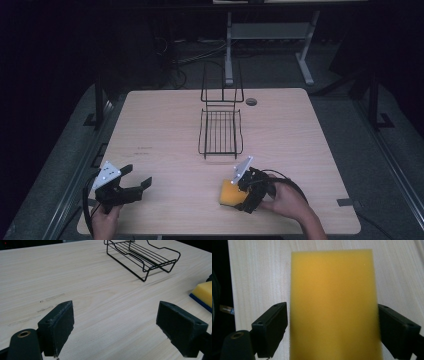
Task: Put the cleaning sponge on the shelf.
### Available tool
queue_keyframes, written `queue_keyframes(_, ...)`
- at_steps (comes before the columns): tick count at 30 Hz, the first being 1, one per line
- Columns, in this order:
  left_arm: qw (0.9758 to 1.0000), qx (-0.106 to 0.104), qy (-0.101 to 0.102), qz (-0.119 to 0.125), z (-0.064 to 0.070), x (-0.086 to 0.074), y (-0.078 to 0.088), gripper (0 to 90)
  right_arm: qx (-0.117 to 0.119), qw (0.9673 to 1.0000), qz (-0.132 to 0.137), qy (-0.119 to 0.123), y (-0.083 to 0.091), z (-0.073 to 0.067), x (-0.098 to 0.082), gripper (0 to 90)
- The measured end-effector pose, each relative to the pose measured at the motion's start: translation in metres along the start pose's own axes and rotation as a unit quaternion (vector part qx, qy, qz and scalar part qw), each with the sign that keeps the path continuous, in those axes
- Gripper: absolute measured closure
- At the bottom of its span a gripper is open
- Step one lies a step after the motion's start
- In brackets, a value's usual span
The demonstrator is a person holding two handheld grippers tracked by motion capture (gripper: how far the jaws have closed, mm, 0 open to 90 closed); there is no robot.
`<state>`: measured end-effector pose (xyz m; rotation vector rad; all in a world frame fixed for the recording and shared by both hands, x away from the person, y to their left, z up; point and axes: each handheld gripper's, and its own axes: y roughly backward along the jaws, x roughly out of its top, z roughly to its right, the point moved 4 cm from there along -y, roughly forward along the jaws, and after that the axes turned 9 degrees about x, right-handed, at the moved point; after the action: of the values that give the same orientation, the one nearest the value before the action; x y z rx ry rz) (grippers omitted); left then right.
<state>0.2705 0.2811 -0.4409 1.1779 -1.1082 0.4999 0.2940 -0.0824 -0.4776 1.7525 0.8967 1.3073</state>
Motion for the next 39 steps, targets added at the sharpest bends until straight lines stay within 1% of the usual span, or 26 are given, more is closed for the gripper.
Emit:
queue_keyframes(3,1.0000,0.000,-0.001,0.000,0.001,0.000,0.000,14.0,0.000,1.0000,0.000,-0.001,-0.002,0.000,-0.001,14.9)
queue_keyframes(7,1.0000,0.000,-0.001,0.000,0.001,0.000,0.000,14.1,-0.006,1.0000,-0.006,-0.001,-0.004,0.000,-0.002,15.0)
queue_keyframes(11,1.0000,0.000,0.000,0.001,0.000,0.000,0.000,14.1,-0.009,0.9999,-0.008,0.004,-0.005,0.000,-0.001,15.5)
queue_keyframes(17,1.0000,0.000,0.000,0.000,0.000,0.000,0.001,14.1,-0.016,0.9998,-0.013,0.006,-0.006,0.001,-0.002,19.8)
queue_keyframes(20,1.0000,0.000,0.001,0.001,-0.001,0.001,0.001,14.0,-0.014,0.9998,-0.013,0.004,-0.006,0.001,-0.003,20.1)
queue_keyframes(29,1.0000,0.001,0.001,0.001,-0.001,0.000,0.001,14.1,-0.012,0.9999,-0.008,0.007,-0.004,0.001,-0.001,21.3)
queue_keyframes(33,1.0000,0.002,0.003,0.000,-0.001,0.000,0.001,14.1,-0.007,0.9999,0.008,0.006,0.001,0.002,0.001,21.4)
queue_keyframes(34,1.0000,0.002,0.002,0.001,-0.002,0.000,0.001,14.1,-0.006,0.9999,0.009,0.004,0.002,0.002,0.001,21.3)
queue_keyframes(39,1.0000,0.003,0.001,0.002,-0.002,0.000,0.002,14.1,-0.008,0.9999,0.010,0.008,0.008,0.005,0.004,21.3)
